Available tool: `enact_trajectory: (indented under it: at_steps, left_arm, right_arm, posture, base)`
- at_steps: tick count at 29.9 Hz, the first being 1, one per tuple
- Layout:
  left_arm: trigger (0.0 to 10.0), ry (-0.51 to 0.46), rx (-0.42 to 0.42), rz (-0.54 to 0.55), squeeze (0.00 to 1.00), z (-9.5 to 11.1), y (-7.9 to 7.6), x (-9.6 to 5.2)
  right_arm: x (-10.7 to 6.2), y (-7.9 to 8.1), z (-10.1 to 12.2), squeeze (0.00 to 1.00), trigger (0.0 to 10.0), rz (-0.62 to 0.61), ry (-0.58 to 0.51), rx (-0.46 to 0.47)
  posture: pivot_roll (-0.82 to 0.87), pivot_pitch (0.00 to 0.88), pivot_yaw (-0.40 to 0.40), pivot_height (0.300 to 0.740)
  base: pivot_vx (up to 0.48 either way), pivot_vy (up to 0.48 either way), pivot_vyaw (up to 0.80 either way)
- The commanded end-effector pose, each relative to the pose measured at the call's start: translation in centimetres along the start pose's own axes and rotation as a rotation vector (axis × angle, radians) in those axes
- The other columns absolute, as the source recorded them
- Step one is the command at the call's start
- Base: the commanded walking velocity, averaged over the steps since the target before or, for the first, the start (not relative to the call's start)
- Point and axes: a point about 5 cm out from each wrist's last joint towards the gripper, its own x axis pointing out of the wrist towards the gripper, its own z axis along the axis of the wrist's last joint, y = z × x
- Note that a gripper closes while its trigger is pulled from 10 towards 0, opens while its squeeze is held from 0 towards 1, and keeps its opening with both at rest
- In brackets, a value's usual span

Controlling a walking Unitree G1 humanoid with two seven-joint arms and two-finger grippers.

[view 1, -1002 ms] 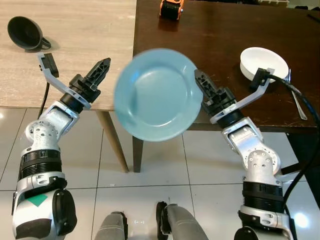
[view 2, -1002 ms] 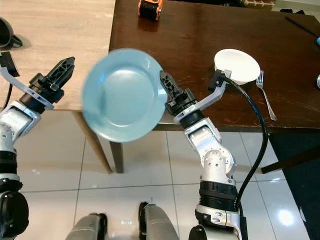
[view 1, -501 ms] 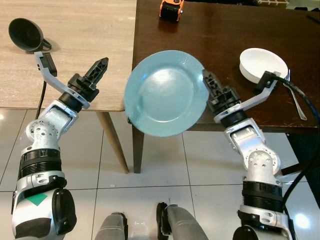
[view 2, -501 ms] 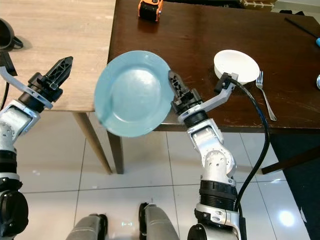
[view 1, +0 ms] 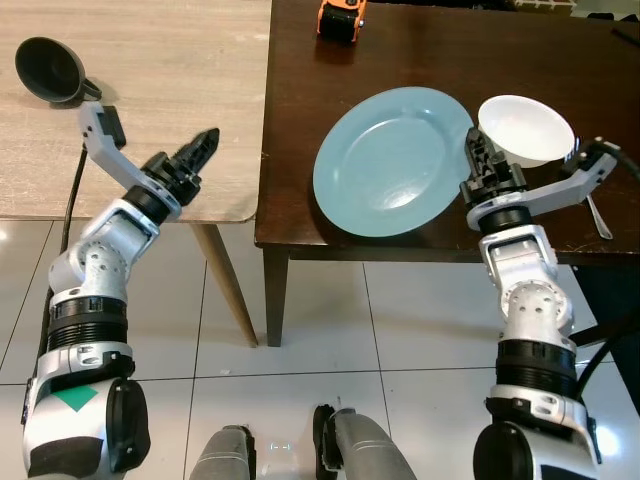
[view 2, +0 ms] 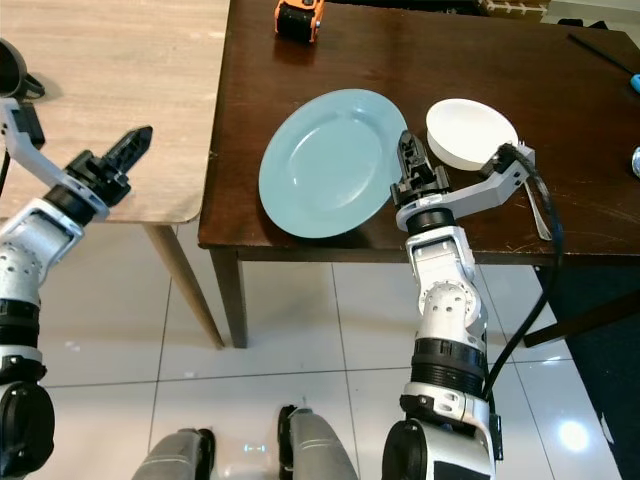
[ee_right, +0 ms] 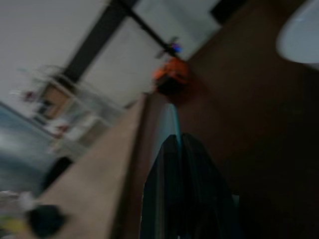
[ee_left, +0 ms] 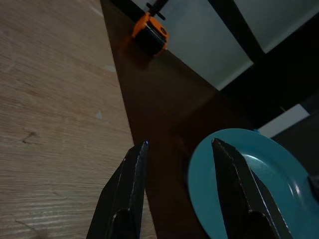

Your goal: Setting the table

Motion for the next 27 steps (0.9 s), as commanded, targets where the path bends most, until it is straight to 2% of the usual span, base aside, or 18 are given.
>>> enact_trajectory:
  at_steps: [1, 5, 6, 7, 17, 18, 22, 23, 24, 26, 27]
  left_arm:
    - [10.0, 0.025, 0.014, 0.025, 0.0, -0.7, 0.3, -0.2]
    - [10.0, 0.025, 0.011, 0.036, 0.0, -0.9, 0.2, 0.0]
    - [10.0, 0.025, 0.009, 0.036, 0.0, -1.0, 0.1, 0.1]
    - [10.0, 0.025, 0.008, 0.034, 0.0, -1.0, 0.0, 0.1]
    - [10.0, 0.026, 0.013, 0.026, 0.0, -1.2, -0.4, 0.3]
    - [10.0, 0.026, 0.012, 0.026, 0.0, -1.2, -0.4, 0.4]
    - [10.0, 0.024, 0.008, 0.026, 0.0, -1.2, -0.5, 0.4]
    - [10.0, 0.025, 0.006, 0.025, 0.0, -1.3, -0.5, 0.4]
    - [10.0, 0.027, 0.004, 0.024, 0.0, -1.4, -0.5, 0.4]
    - [10.0, 0.028, 0.002, 0.023, 0.0, -1.4, -0.6, 0.4]
    - [10.0, 0.032, 0.0, 0.019, 0.0, -1.6, -0.7, 0.4]
  right_arm:
    - [-0.1, -0.6, 0.1, 0.0, 0.0, -0.032, -0.003, -0.032]
    - [0.2, -1.6, -0.6, 0.0, 0.0, -0.11, 0.003, -0.054]
    - [0.2, -1.9, -0.7, 0.0, 1.5, -0.132, 0.01, -0.066]
    - [0.2, -2.1, -0.9, 0.0, 10.0, -0.151, 0.02, -0.079]
    - [0.4, -3.0, -1.1, 0.0, 10.0, -0.207, 0.038, -0.11]
    - [0.4, -3.1, -1.1, 1.0, 10.0, -0.211, 0.038, -0.106]
    - [0.4, -3.5, -1.3, 1.0, 10.0, -0.238, 0.049, -0.101]
    - [0.3, -3.7, -1.5, 0.64, 10.0, -0.248, 0.062, -0.099]
    - [0.2, -4.0, -1.8, 0.0, 10.0, -0.258, 0.082, -0.09]
    - [0.1, -4.1, -2.0, 0.0, 10.0, -0.265, 0.095, -0.085]
    - [-0.1, -4.5, -2.4, 0.0, 10.0, -0.281, 0.123, -0.053]
  posture:
    - [0.03, 0.121, -0.004, 0.74]
    - [0.03, 0.122, -0.003, 0.74]
    - [0.03, 0.122, -0.003, 0.74]
    - [0.03, 0.122, -0.003, 0.74]
    - [0.03, 0.125, -0.006, 0.74]
    - [0.03, 0.126, -0.008, 0.74]
    - [0.03, 0.126, -0.008, 0.74]
    - [0.03, 0.127, -0.008, 0.74]
    - [0.03, 0.127, -0.008, 0.74]
    - [0.03, 0.127, -0.008, 0.74]
    - [0.03, 0.124, -0.008, 0.74]
  base:
    - [0.0, 0.0, 0.0]
    - [0.0, 0.0, 0.0]
    - [0.0, 0.0, 0.0]
    - [0.0, 0.0, 0.0]
    - [0.0, 0.0, 0.0]
    - [0.0, 0.0, 0.0]
    - [0.0, 0.0, 0.0]
    - [0.0, 0.0, 0.0]
    - [0.0, 0.0, 0.0]
    - [0.0, 0.0, 0.0]
    - [0.0, 0.0, 0.0]
